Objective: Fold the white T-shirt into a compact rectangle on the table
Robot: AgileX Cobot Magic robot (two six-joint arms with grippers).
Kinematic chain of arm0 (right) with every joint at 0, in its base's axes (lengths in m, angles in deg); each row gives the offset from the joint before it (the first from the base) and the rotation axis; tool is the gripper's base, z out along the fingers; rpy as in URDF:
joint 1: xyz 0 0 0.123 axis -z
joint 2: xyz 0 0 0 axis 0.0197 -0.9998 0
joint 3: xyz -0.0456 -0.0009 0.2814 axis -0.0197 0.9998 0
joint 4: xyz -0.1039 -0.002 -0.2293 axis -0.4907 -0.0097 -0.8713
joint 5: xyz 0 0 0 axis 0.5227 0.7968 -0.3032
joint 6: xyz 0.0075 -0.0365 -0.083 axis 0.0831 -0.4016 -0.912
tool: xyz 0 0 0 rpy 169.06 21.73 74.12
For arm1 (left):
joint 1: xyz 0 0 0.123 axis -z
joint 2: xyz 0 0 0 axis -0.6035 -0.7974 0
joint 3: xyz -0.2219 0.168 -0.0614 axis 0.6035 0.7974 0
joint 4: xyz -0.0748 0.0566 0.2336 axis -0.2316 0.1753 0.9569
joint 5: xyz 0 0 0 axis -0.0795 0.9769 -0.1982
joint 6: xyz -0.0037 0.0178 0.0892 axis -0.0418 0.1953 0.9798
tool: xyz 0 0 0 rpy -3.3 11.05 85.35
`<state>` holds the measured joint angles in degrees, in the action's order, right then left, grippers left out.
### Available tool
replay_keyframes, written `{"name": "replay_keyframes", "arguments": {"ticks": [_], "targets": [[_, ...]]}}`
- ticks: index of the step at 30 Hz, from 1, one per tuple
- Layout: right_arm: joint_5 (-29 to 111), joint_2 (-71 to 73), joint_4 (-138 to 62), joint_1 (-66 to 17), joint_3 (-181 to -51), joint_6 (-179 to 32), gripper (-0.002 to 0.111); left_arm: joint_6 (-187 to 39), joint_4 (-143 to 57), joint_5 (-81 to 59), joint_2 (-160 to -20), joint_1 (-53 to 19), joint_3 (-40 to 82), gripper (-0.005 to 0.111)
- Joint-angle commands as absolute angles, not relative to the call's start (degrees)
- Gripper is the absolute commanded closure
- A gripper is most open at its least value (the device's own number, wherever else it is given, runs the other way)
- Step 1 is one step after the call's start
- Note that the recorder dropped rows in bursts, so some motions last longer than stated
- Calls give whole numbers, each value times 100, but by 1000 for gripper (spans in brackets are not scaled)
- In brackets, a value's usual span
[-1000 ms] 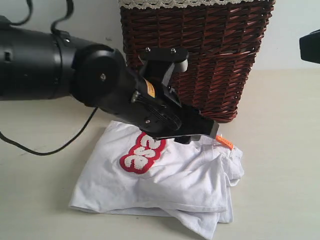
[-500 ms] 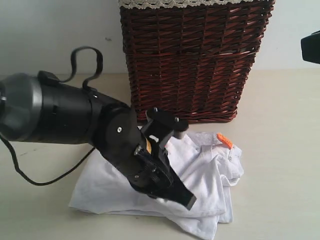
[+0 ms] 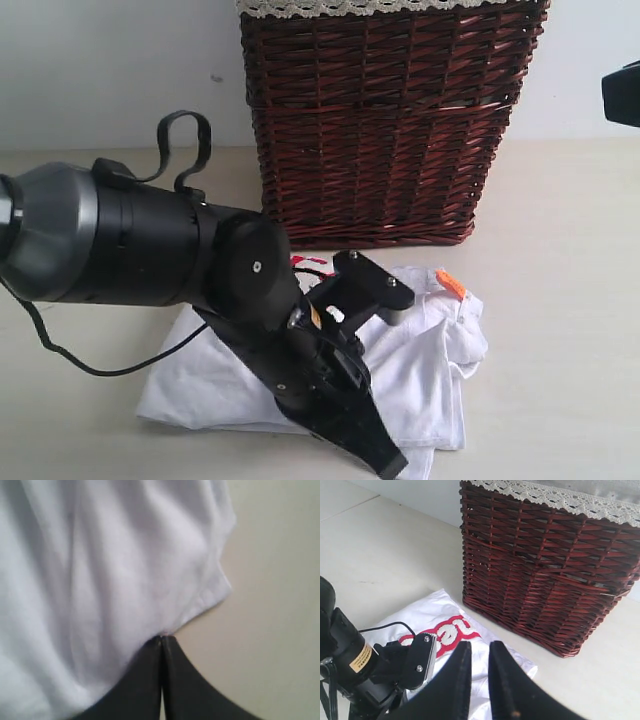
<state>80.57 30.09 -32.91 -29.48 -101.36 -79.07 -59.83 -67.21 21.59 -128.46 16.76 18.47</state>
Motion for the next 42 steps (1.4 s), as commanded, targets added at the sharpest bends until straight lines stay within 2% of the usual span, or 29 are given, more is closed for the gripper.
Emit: {"name": "replay_keyframes", "arguments": {"ticks": [1,6,8,13,18,20,29,36,39,42], "targets": [[8001,3035,-3311,-2955,-10145,-7929,93,-5706,-6774,1244,-12346,1782,1819,107],[8001,3035,-3295,-2955,-10145,-7929,93,-6206,-6799,-176,-12311,1674,1819,107],[8001,3035,-3271,-2955,-10145,-7929,93,-6408,-6840,-258,-12593,1662,1799,107],[8001,3035,-3271,-2955,-10145,-7929,93,-6351,-6681,1178,-13811,2017,971,107],[8001,3035,-3271,-2955,-10145,-7929,93,-5777,-6609,2299,-13885,2379,485,107],[8001,3035,-3261,-2955,-10145,-7929,93,-5710,-6593,2331,-13863,2408,435,107],[8047,3035,-3271,-2955,-10145,-7941,93,-5724,-6468,2691,-12716,2408,473,107],[8169,3660,-3420,-2955,-10145,-7941,94,-5902,-6468,1831,-11378,2408,1261,107],[8236,4297,-3420,-2955,-10091,-7929,99,-5959,-6494,1115,-10587,2408,1896,107],[8171,5094,-3420,-2955,-9810,-7929,108,-5984,-6467,364,-9590,2408,2506,107]]}}
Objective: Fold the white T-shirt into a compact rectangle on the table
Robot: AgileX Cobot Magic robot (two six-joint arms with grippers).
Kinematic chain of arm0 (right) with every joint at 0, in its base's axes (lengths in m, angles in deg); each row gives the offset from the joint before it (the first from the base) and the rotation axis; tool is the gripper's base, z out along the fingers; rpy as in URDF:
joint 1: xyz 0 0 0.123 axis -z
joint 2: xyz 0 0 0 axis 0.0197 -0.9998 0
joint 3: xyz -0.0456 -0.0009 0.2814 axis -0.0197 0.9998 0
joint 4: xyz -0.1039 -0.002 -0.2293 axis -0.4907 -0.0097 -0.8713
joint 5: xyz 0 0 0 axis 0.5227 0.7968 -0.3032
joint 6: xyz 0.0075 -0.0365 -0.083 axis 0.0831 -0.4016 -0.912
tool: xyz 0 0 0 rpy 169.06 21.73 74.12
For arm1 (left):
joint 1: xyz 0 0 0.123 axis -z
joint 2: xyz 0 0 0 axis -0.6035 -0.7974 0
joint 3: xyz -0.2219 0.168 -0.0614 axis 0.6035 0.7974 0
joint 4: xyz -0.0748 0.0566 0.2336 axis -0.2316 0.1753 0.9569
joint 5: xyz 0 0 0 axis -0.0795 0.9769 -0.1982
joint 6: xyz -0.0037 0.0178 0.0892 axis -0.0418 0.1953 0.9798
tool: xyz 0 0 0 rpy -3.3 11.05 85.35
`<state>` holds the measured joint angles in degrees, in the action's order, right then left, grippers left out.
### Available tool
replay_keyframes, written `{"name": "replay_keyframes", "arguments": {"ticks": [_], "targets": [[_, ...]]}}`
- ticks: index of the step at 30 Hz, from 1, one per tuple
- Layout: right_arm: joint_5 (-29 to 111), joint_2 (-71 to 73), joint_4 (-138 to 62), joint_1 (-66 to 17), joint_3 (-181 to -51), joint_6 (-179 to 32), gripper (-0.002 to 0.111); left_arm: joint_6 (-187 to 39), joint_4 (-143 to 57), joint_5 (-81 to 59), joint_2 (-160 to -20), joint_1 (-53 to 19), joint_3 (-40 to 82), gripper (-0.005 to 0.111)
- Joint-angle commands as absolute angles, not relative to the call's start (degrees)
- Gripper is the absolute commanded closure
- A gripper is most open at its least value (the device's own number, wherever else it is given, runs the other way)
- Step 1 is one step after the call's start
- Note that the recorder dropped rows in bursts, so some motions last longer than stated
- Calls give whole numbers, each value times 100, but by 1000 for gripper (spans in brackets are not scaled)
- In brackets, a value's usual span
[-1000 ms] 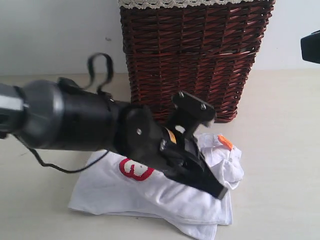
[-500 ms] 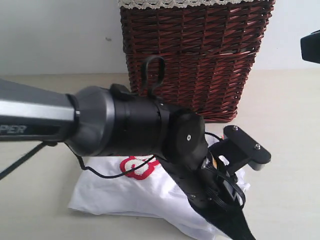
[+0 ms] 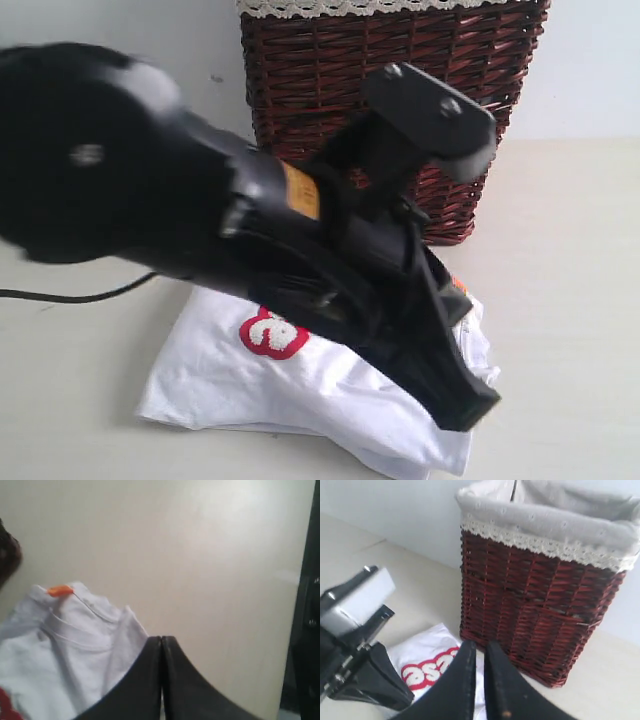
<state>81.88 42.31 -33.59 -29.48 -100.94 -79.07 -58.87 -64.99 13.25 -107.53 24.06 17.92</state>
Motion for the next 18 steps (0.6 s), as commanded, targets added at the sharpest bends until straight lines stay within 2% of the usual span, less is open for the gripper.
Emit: {"name": "replay_keyframes", "arguments": {"ticks": [1,7,18], "targets": [[8082,5488,-3420,-2955,-9690,-7929,108,-5984,-6438,128,-9232,2408,2710,107],[7653,7218,-3563,-2955,-9244,-7896,108,-5695,-6274,-695,-7269,2408,3594,107],[7473,7300,-3657,-2934,-9397,-7281,108,-5721,-6194,-893,-4188,2408,4351,107]]}}
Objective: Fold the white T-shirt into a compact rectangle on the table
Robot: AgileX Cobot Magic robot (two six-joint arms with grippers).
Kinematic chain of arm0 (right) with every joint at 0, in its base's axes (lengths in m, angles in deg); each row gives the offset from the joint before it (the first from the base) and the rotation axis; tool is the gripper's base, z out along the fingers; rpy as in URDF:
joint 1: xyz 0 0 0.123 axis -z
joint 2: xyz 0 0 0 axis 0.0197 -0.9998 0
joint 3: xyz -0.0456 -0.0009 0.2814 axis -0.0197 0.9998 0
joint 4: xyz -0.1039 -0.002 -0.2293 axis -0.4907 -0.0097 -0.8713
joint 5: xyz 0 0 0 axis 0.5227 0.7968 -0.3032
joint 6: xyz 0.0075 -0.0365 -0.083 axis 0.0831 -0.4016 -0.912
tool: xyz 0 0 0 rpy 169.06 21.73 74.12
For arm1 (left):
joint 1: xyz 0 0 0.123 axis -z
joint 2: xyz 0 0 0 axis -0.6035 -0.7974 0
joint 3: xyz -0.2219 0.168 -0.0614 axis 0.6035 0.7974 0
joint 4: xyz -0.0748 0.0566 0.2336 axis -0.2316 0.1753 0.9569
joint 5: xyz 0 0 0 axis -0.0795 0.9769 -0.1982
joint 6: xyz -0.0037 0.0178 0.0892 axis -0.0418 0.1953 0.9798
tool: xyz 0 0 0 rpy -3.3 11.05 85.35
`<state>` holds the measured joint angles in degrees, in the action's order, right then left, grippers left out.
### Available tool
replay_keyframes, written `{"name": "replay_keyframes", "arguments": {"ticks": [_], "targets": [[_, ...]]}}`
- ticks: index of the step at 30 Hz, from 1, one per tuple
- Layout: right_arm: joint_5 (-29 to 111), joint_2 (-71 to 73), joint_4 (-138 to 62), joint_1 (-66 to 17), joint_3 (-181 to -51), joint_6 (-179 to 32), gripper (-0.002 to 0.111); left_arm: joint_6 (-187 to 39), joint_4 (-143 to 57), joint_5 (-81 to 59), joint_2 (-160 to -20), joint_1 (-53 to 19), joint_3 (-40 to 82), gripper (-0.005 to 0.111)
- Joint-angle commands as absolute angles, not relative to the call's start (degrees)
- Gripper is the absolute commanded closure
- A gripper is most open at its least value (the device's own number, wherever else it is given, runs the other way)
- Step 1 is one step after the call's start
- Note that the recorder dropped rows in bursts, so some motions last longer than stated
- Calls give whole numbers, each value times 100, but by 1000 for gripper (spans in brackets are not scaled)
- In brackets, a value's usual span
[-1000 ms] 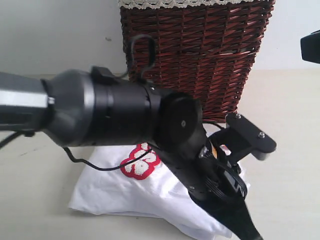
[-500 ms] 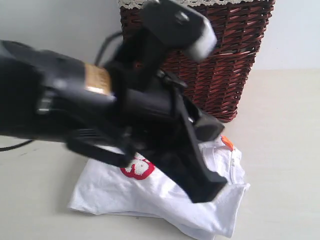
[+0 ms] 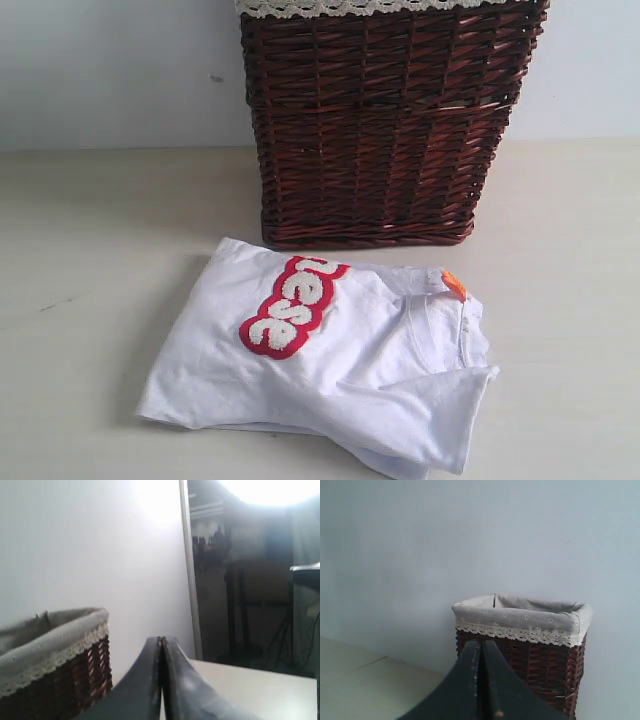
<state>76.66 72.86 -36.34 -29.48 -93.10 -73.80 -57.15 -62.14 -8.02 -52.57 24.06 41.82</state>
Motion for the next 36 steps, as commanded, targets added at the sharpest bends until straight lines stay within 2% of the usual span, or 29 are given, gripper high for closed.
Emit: {"name": "replay_keyframes", "arguments": {"ticks": [1,6,8,10,11,12,14,16,24,36], "targets": [[7404,7300,-3657,-2934,-9412,-7281,108,-5721,-6194,-906,-3871,2408,4410,107],[6772,7300,-3541,-2492,-9412,-7150,108,-5680,-6138,-954,-2660,2276,4641,107],[6645,7300,-3278,-1981,-9412,-7161,108,-5595,-5975,-954,-2219,1866,4753,107],[6631,7300,-2767,-1352,-9458,-7564,108,-5549,-5975,-1103,-2023,1020,4753,107],[6566,7300,-2188,-909,-9494,-7945,108,-5426,-5966,-1260,-2023,262,4753,107],[6534,7300,-2047,-727,-9503,-8071,108,-5402,-5966,-1304,-2023,-75,4753,107],[6421,7300,-1915,87,-9516,-8189,108,-5426,-6310,-1225,-2023,-1613,4753,107],[6475,7300,-1825,497,-9516,-8198,108,-5561,-6851,-1237,-2023,-2294,4753,107],[7635,7300,-1734,477,-9516,-7648,108,-5594,-6929,-345,-2023,-2449,4825,107],[7807,7300,-1747,477,-9516,-7627,108,-5576,-6918,-263,-2023,-2449,4825,107]]}}
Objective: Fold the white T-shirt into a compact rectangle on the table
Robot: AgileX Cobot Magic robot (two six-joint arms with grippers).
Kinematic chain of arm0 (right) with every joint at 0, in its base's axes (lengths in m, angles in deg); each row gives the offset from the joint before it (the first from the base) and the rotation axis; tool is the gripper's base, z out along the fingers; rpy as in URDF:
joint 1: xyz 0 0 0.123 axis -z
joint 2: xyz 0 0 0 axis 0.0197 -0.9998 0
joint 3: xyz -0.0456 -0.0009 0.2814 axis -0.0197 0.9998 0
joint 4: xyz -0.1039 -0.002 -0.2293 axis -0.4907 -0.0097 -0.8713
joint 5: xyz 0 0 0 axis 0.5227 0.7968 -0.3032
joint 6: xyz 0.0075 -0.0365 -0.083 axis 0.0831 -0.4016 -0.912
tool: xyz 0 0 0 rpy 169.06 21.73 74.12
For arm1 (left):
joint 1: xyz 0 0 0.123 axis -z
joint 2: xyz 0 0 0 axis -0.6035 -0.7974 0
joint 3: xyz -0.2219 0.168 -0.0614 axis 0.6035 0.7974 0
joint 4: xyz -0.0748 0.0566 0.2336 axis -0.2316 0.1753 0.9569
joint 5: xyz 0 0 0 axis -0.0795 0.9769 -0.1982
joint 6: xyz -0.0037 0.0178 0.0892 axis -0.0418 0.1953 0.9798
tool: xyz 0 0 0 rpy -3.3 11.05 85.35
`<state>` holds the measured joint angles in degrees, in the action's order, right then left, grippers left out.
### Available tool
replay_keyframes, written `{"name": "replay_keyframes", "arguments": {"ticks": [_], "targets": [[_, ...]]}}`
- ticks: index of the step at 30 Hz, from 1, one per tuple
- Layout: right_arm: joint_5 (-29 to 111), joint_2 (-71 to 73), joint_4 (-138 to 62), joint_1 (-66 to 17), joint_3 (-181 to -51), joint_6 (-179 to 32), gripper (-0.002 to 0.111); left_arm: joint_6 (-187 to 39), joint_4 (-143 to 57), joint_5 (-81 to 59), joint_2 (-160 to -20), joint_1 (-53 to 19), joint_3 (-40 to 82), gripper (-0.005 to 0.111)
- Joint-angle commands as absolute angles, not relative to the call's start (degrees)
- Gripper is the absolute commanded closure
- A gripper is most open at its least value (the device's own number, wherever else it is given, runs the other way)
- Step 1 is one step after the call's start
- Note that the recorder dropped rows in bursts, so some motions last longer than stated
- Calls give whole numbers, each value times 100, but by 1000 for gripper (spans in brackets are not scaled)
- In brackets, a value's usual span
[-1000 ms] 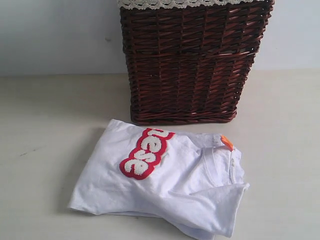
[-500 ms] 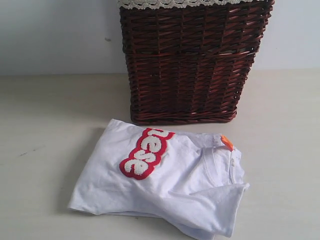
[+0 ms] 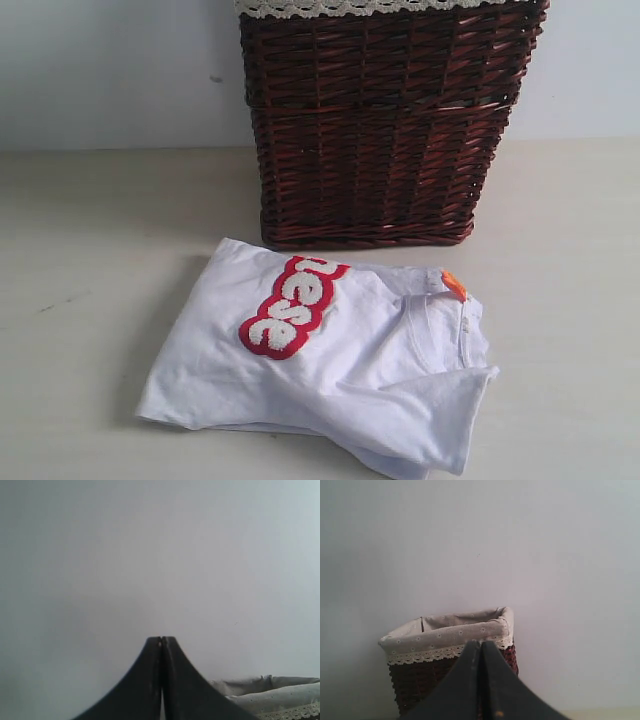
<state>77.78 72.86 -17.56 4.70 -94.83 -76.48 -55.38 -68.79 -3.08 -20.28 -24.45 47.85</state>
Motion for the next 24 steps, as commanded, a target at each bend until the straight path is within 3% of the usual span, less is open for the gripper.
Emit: {"name": "replay_keyframes", "arguments": {"ticks": [1,7,10,14,18,24], "targets": [[7807,7300,-1747,477,-9516,-7627,108,-5576,-6918,-263,-2023,-2449,4825,107],[7807,7300,-1747,477,-9516,-7627,108,-5578,-6918,-263,-2023,-2449,4884,107],[7807,7300,-1747,477,-9516,-7627,108,-5974,-5905,-297,-2023,-2473,5184,107],[7807,7300,-1747,477,-9516,-7627,108,-7665,-3981,-1301,-2023,-2983,5991,107],[7807,7300,-1747,477,-9516,-7627,108,-7852,-3891,-1974,-2023,-3610,6947,107],[7807,7300,-1747,477,-9516,-7627,108,-8004,-3891,-2024,-2023,-3768,7928,107]]}}
